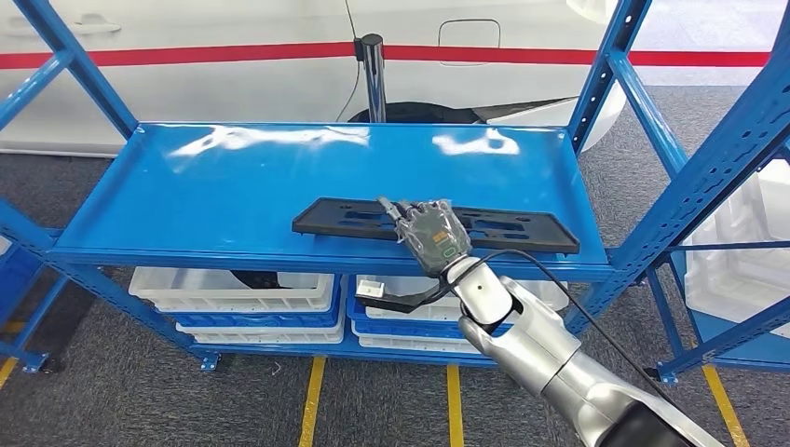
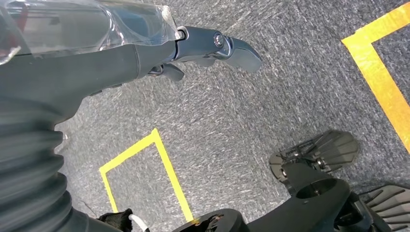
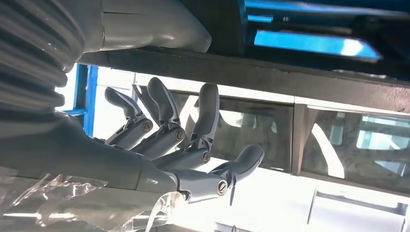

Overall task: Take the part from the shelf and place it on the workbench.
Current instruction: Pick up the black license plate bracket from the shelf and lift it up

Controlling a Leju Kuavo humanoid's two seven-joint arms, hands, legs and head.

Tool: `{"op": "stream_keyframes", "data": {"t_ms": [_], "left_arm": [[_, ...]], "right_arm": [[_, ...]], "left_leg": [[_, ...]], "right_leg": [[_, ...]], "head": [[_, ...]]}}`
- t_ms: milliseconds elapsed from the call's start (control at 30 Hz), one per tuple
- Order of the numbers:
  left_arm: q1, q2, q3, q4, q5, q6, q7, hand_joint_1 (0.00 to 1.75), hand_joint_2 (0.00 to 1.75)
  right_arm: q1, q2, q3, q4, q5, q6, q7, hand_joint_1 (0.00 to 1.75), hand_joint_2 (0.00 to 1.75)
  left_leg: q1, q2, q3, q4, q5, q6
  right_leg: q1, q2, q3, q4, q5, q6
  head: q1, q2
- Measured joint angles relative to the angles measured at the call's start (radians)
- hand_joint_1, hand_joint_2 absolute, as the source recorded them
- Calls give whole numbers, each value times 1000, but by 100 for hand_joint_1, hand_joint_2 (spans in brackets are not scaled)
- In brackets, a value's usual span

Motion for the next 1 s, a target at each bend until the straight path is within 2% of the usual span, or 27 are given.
{"op": "stream_keyframes", "data": {"t_ms": [567, 700, 1000], "left_arm": [[0, -2, 17, 0, 1, -4, 4, 0, 175], [0, -2, 22, 0, -3, -5, 4, 0, 175], [0, -2, 25, 0, -6, -10, 0, 0, 175]], "right_arm": [[7, -9, 2, -22, -141, 108, -37, 175, 175], [18, -9, 3, -14, -159, 117, -40, 0, 175], [20, -9, 3, 5, -173, 127, -40, 0, 175]], "left_leg": [[0, 0, -1, 0, 0, 0], [0, 0, -2, 0, 0, 0], [0, 0, -2, 0, 0, 0]], "right_leg": [[0, 0, -1, 0, 0, 0], [0, 0, -2, 0, 0, 0], [0, 0, -2, 0, 0, 0]], "head": [[0, 0], [0, 0], [0, 0]]}}
